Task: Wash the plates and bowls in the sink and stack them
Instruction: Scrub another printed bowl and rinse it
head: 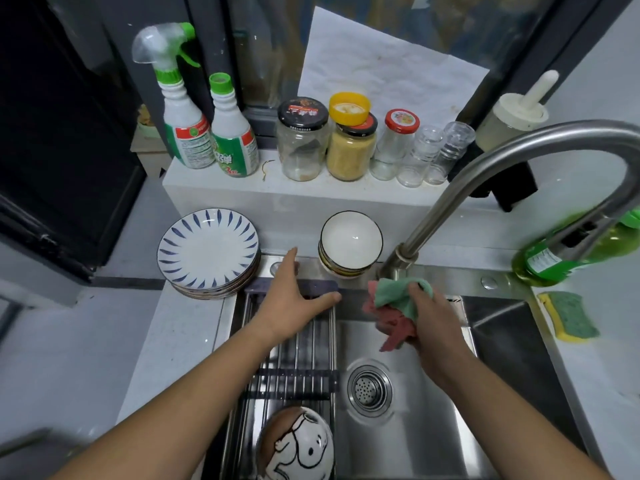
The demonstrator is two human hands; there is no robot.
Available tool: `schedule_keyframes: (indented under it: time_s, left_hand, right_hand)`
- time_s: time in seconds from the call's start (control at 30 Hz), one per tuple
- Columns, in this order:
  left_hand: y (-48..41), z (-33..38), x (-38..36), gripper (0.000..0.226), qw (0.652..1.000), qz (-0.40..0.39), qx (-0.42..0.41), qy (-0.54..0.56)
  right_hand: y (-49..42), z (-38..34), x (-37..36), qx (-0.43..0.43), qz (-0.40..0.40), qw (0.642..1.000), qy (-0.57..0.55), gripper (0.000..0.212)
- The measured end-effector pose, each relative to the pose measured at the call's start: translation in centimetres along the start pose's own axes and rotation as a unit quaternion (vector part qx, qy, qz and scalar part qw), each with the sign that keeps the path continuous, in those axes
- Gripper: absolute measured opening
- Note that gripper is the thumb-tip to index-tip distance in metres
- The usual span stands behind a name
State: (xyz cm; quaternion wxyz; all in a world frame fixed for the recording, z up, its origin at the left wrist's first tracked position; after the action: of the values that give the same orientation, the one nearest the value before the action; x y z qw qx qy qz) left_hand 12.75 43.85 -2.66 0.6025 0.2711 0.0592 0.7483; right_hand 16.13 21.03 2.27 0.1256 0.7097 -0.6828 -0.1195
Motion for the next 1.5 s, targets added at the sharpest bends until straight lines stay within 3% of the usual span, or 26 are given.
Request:
schedule_keyframes:
  time_s: [0.2, 0.37, 0.4, 0.5, 0.67, 0.93, 1.1, 1.5]
  left_hand:
    - [9.6, -5.2, 0.5, 0.078, 0.998, 0.020, 0.052, 0.008]
    - [16.2, -9.7, 0.3, 0.048, 0.990, 0.084, 0.114, 0.025]
    - [17.6, -10.5, 0.1, 0.049, 0.987, 0.098, 0.127, 0.027]
    - [20.8, -12.4, -0.5, 0.080, 0.980, 0.124, 0.155, 0.022]
    - [23.2, -14.2, -2.7, 0.067, 0.978, 0.078, 0.193, 0.005]
    - [22.2, -16.0, -4.2, 0.093, 0.987, 0.034, 0.151, -0.039]
    - [21.5, -16.4, -3.9, 0.086, 0.993, 0.052, 0.109, -0.004]
    - [20.8, -16.8, -2.7, 0.104, 0.998, 0.031, 0.051, 0.031]
  right_hand:
    - [4.5, 4.3, 0.4, -0.044, -0.109, 0.992, 0.044, 0.016]
    - [7.9, 6.7, 1.0, -0.039, -0.159, 0.981, 0.104, 0.007]
    - [8.6, 7.1, 1.0, -0.031, -0.176, 0.977, 0.115, 0.009]
    - [10.0, 8.3, 1.0, -0.009, -0.196, 0.965, 0.176, 0.013]
    - [12.1, 9.7, -0.6, -0.003, -0.219, 0.959, 0.182, 0.013]
    - [14.1, 11.3, -2.9, 0.004, -0.192, 0.963, 0.191, 0.017]
    - [14.6, 11.0, -3.5, 0.021, -0.169, 0.968, 0.185, 0.019]
    - [14.7, 11.0, -3.6, 0.032, -0.139, 0.974, 0.178, 0.021]
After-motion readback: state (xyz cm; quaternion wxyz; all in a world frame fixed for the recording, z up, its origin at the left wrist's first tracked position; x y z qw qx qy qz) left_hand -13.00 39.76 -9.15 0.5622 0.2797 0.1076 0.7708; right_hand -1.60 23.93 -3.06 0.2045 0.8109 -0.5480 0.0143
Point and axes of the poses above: each hand's wrist, its own y-axis away from the middle knuckle, its own x-axis out of the back of the hand, z = x × y, the point moved 7 cm from there along -y, towards the middle knuckle, and after that the axes turned 8 degrees about x, right-handed, at the moved point
